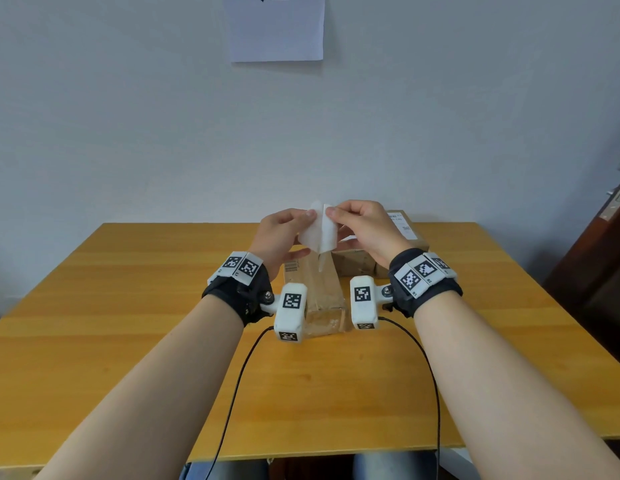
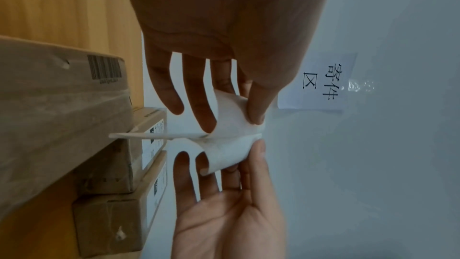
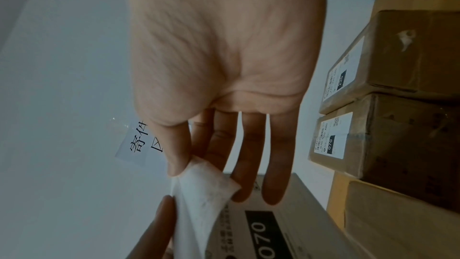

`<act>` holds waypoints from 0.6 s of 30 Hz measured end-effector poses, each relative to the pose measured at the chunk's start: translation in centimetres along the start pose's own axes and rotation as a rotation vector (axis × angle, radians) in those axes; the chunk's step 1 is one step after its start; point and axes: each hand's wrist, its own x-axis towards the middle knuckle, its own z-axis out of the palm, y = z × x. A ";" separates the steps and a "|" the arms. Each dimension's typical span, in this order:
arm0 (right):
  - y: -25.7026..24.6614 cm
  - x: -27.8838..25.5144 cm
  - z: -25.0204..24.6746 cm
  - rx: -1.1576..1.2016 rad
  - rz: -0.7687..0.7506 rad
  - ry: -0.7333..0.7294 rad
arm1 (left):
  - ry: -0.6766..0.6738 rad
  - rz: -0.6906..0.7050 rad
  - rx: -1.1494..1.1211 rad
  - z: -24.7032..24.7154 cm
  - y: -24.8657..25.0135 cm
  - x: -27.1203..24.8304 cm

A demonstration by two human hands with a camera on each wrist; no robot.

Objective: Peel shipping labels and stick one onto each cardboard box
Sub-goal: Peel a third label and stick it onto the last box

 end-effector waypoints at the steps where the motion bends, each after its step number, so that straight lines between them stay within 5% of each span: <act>1: 0.0 0.0 0.0 0.014 0.003 0.004 | -0.001 -0.015 -0.024 0.0 0.1 -0.1; 18: -0.4 -0.5 0.2 0.161 0.009 0.122 | 0.075 -0.087 -0.256 -0.2 0.3 -0.1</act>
